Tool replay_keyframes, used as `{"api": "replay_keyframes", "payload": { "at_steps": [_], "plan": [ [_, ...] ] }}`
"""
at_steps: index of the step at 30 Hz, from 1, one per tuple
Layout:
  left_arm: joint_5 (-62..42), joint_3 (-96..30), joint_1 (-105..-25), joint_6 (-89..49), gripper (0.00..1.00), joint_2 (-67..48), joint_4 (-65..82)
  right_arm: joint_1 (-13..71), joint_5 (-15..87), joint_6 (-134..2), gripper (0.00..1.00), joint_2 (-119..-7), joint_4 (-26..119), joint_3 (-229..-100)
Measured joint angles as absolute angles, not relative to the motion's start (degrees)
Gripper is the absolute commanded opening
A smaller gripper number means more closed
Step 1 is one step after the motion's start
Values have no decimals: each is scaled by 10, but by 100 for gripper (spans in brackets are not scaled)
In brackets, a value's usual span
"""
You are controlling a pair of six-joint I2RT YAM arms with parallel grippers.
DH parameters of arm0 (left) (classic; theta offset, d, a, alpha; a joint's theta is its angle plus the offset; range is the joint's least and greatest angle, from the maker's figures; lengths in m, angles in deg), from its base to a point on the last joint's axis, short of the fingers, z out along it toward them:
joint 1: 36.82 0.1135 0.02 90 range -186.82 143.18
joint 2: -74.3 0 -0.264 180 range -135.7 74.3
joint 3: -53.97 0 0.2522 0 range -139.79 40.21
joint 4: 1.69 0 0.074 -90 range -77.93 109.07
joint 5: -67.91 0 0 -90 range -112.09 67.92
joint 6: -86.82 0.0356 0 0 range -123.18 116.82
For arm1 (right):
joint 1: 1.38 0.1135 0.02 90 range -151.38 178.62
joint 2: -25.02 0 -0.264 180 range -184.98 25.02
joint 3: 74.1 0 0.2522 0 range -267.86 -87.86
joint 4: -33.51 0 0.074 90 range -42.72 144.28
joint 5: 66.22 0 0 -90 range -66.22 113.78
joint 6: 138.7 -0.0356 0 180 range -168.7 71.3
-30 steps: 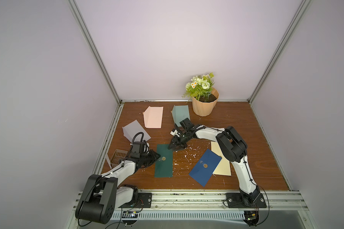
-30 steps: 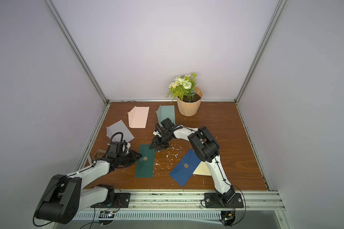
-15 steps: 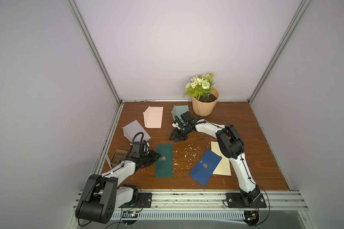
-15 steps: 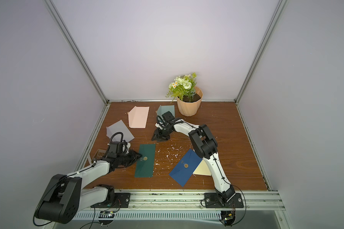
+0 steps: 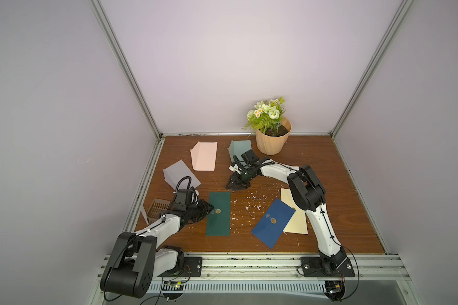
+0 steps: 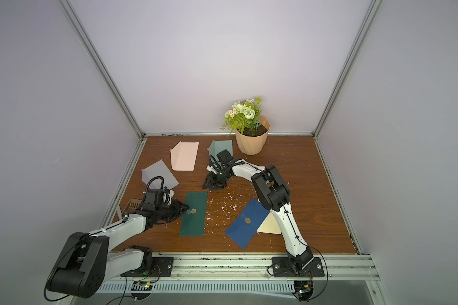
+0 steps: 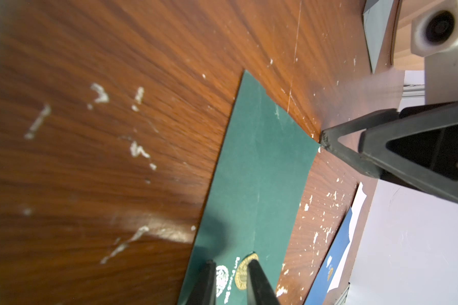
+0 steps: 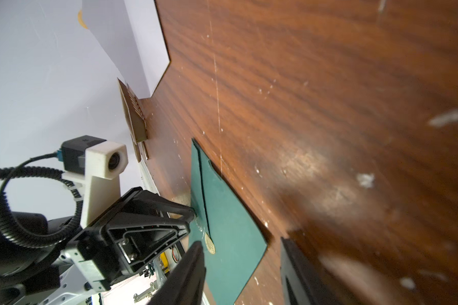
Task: Open the envelope
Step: Pick up the envelope from the center of the board.
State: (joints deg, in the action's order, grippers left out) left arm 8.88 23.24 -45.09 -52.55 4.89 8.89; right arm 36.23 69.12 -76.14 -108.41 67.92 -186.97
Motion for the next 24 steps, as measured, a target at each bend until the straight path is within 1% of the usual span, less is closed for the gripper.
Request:
{"api": "replay_keyframes", "payload": {
  "at_steps": [11,17,19,20,22,24],
  "plan": [
    [99,232,-451,-524,25,32,66,377,775,-794,52,-1084,601,-1821],
    [107,230,-451,-523,25,19,52,382,810,-822,49,-1083,555,-1795],
    [109,228,-451,-523,24,14,48,386,808,-822,45,-1082,555,-1795],
    [110,227,-451,-523,24,12,47,389,806,-825,40,-1080,555,-1793],
    [111,226,-451,-523,24,10,46,397,795,-831,25,-1075,553,-1784],
    [111,226,-451,-523,24,10,46,407,781,-840,8,-1069,552,-1774]
  ]
}}
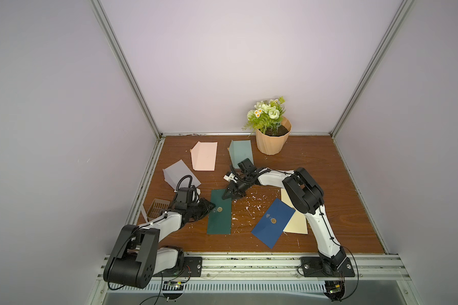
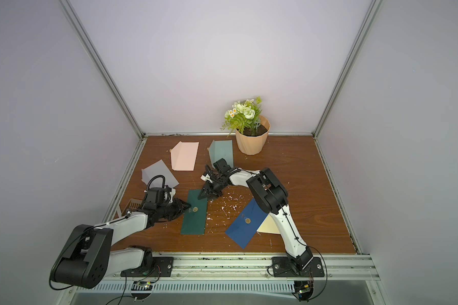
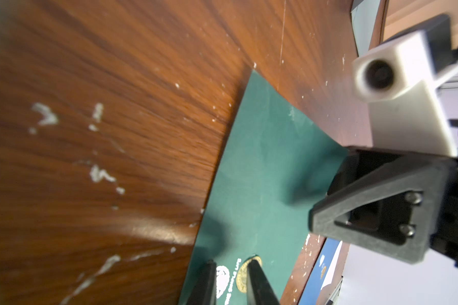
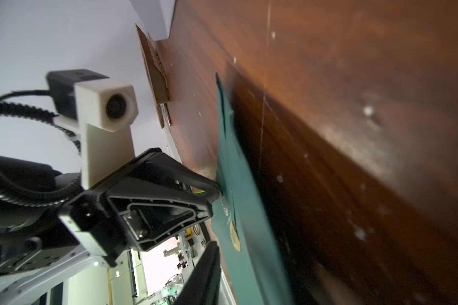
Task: Open the envelope
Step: Pick up the envelope from the center of the board.
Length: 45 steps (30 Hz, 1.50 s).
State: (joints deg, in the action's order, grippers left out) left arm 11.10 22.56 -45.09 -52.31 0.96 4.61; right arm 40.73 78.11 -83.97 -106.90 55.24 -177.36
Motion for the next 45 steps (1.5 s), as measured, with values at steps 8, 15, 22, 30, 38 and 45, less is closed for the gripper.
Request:
{"api": "replay_keyframes", "payload": {
  "at_steps": [8,15,22,30,38,45],
  "plan": [
    [96,203,-451,-500,37,32,85,414,762,-822,0,-1064,619,-1819],
    [80,173,-445,-461,60,200,126,385,804,-754,0,-1023,711,-1911],
    [188,168,-387,-490,67,296,8,307,879,-731,0,-906,715,-1912],
    [334,154,-383,-586,49,198,-165,311,932,-718,0,-864,710,-1912],
    [432,101,-383,-698,41,117,-343,323,934,-712,0,-864,711,-1911],
    [473,77,-394,-715,20,88,-371,332,943,-705,0,-864,712,-1911]
  ]
}}
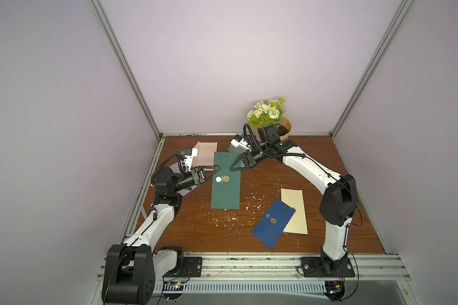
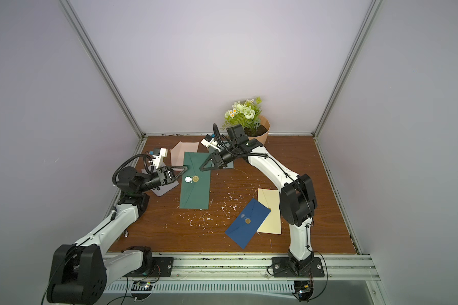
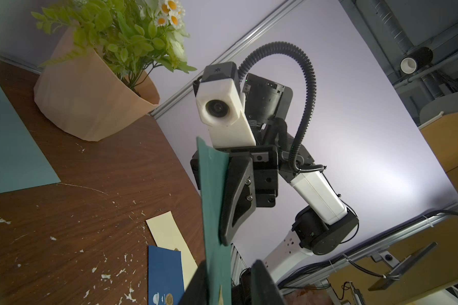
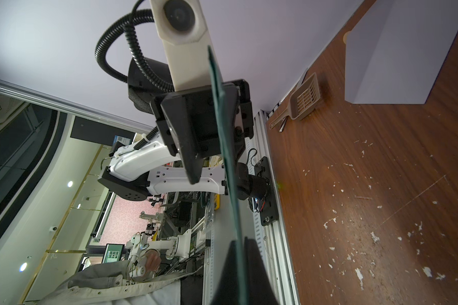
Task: Open the envelope
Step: Pick up the envelope from the center of the board.
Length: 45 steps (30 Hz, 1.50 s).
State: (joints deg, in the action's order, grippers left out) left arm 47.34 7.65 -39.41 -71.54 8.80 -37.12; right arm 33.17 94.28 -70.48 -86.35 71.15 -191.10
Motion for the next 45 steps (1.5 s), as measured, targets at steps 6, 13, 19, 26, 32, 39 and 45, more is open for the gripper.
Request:
{"api": "replay_keyframes", "payload": {
  "at_steps": [6,13,19,26,32,39,45],
  "plan": [
    [490,75,-406,-717,0,78,-375,338,959,-692,0,-864,724,-1917],
    [485,75,-411,-717,0,75,-380,339,943,-686,43,-864,733,-1922],
    [443,75,-410,-723,0,74,-402,337,906,-780,41,-841,578,-1872],
    [343,63,-410,-735,0,73,-437,334,865,-1121,25,-807,95,-1713],
    [309,62,-410,-736,0,67,-457,333,856,-1294,9,-847,-107,-1721],
    [325,44,-399,-739,0,43,-466,331,883,-1383,22,-884,-159,-1758],
    [380,-4,-393,-745,0,11,-466,330,899,-1374,21,-885,-131,-1769]
  ]
}}
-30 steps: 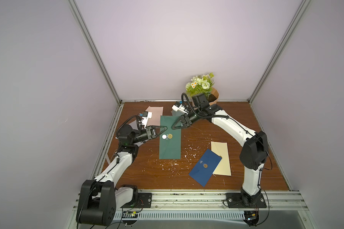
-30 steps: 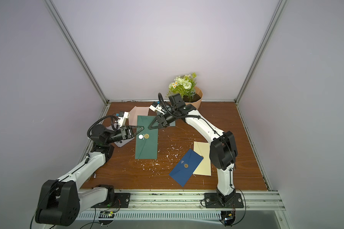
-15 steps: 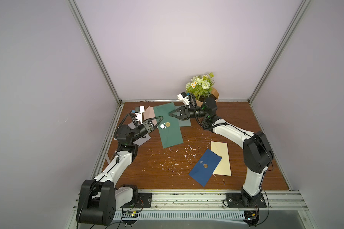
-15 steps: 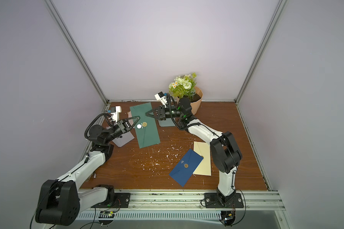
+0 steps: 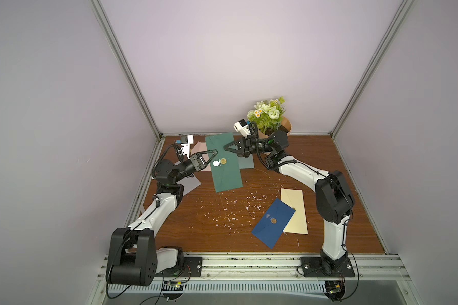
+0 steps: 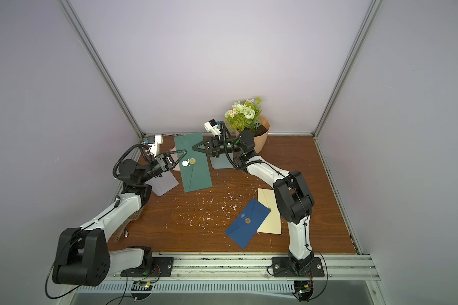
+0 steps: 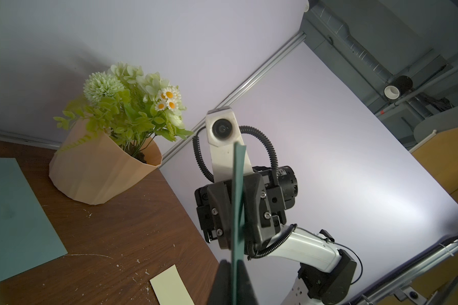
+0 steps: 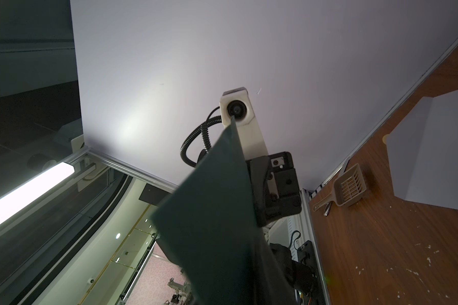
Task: Open the envelope
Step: Pick up the envelope from the center of the board.
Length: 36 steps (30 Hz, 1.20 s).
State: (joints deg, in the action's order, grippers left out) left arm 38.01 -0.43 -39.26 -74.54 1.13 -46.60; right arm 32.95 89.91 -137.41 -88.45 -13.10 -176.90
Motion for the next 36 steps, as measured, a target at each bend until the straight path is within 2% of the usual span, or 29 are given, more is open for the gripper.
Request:
{"api": "replay_keyframes", "payload": {
  "at_steps": [5,10,11,12,13,14,23,28,30,34,36],
  "plan": [
    [411,-19,-387,-750,0,0,-464,331,908,-1355,2,-885,-103,-1772],
    [423,-21,-384,-756,0,-2,-463,331,912,-1347,0,-885,-97,-1772],
    [424,-21,-383,-757,0,-2,-463,331,912,-1346,21,-885,-96,-1772],
    [425,-21,-383,-757,0,-2,-463,331,912,-1347,33,-885,-94,-1772],
    [429,-21,-383,-757,0,-3,-463,331,914,-1347,42,-885,-93,-1772],
    [432,-21,-382,-757,0,-3,-463,331,917,-1346,45,-885,-91,-1772],
    [439,-21,-380,-756,0,-6,-460,326,917,-1335,22,-885,-86,-1770],
    [432,-21,-375,-732,0,0,-426,320,916,-1324,14,-883,-84,-1762],
    [430,-22,-375,-719,0,6,-403,319,917,-1321,13,-883,-83,-1761],
    [426,-22,-375,-694,0,16,-365,319,917,-1319,23,-883,-82,-1759],
    [426,-22,-375,-689,0,20,-355,319,917,-1318,24,-883,-82,-1759]
  ]
}}
